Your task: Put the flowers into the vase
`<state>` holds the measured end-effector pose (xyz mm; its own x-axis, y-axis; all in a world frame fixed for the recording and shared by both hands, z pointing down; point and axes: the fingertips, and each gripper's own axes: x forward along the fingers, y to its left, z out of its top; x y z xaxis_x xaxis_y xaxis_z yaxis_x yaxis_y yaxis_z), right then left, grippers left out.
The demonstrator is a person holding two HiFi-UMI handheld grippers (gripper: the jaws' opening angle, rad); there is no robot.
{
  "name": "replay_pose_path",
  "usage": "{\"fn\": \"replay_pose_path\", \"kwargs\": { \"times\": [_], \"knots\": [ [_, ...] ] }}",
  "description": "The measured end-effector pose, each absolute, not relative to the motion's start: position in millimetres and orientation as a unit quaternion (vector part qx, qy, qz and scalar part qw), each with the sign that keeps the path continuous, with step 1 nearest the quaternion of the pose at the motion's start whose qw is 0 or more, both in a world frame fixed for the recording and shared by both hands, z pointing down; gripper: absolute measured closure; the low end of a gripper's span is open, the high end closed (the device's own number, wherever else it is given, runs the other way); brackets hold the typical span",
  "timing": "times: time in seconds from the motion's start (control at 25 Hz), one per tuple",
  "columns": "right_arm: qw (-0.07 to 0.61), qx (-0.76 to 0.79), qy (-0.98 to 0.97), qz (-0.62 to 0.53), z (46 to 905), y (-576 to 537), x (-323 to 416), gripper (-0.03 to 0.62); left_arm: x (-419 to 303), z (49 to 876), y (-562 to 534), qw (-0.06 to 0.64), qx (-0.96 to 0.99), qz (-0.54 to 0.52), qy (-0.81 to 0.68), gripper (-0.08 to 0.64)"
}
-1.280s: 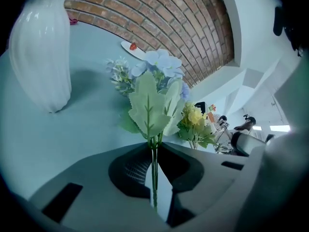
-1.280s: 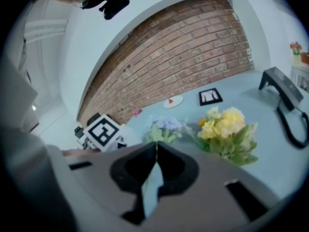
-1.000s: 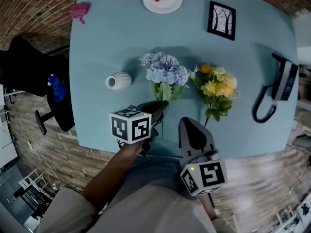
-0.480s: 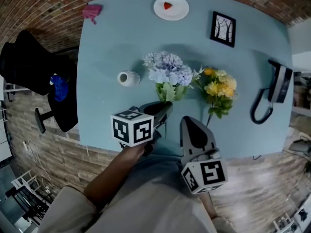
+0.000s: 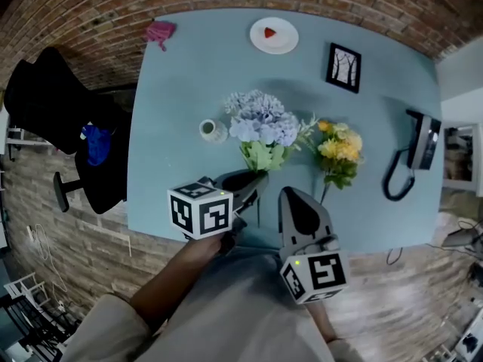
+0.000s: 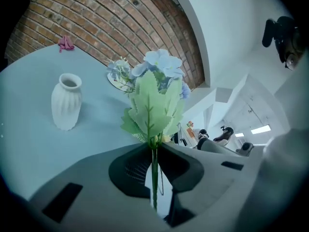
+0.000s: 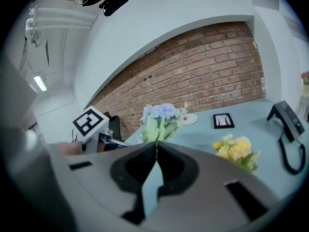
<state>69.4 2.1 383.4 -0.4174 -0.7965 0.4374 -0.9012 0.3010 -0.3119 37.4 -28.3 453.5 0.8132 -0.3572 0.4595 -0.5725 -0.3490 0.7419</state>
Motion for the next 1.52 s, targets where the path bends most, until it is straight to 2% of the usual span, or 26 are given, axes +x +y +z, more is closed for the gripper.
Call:
{"fn": "replay_pose_path", "kwargs": {
  "times": [0.76,1.52],
  "knots": [
    [0.100,0.505,-0.833,0.202,346.6,25.0,25.6,0.569,-9.4,399.8,-18.7,0.466,0.830,0.023,-0.306,0.506],
    [0.109,0.451,-0.868,0.180,329.6,-0.6,-16.4,0.569,-74.7,365.4,-70.2,0.436,0.812,-0.069,-0.382,0.506]
  ]
}}
